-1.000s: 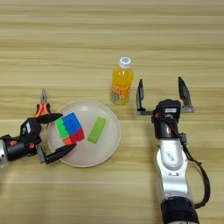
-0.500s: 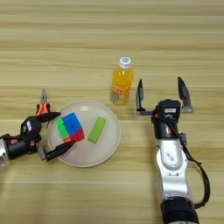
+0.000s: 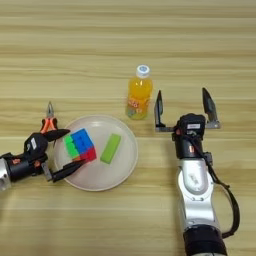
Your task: Move the objects on the table
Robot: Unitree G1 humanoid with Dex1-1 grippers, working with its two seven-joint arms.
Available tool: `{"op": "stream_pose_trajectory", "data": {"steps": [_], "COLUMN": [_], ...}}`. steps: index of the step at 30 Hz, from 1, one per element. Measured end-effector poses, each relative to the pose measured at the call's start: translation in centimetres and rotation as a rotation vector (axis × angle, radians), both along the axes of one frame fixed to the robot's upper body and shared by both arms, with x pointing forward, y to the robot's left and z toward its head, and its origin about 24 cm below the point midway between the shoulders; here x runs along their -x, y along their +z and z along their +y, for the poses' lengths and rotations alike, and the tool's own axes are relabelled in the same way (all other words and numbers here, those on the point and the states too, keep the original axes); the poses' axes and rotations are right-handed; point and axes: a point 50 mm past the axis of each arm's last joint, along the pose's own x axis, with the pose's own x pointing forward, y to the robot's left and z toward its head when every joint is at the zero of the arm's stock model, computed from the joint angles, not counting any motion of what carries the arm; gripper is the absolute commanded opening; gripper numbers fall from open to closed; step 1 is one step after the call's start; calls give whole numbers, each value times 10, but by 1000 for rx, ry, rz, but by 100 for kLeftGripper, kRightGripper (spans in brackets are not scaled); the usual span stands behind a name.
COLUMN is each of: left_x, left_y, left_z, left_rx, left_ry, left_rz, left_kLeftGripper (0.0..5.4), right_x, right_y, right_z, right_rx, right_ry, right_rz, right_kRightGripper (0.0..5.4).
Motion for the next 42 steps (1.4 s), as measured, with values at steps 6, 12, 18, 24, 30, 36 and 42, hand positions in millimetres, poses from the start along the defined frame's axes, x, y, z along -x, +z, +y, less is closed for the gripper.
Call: {"op": "stream_pose_trajectory", "data": {"steps": [6,12,18,24,30,36,42], "left_x": [0,-1,-2,-2,-2,-1,2], "left_y": [-1,-1,-1,-1,1,12,28], "left_z": [0,1,0,0,-1,-1,0], "left_rx": [-1,-2,-2,0,2,19,22], "left_ry": [1,2,2,3,-4,-26,-59], "left_rz": [4,7,4,3,-7,-37,-76], "left_kLeftGripper": [401,350,327,327,326,326,326], "right_x": [0,0,0,0,0,5,15], "right_y": [0,0,0,0,2,15,33], "right_z": [1,1,1,1,1,8,17], "right_rx": [-2,-4,-3,-3,-15,-49,-120], "right_ry": [1,-1,-1,-1,7,102,290], "right_rz": [0,0,0,0,-9,-65,-77], "right_kRightGripper": [540,540,540,540,540,540,540]}}
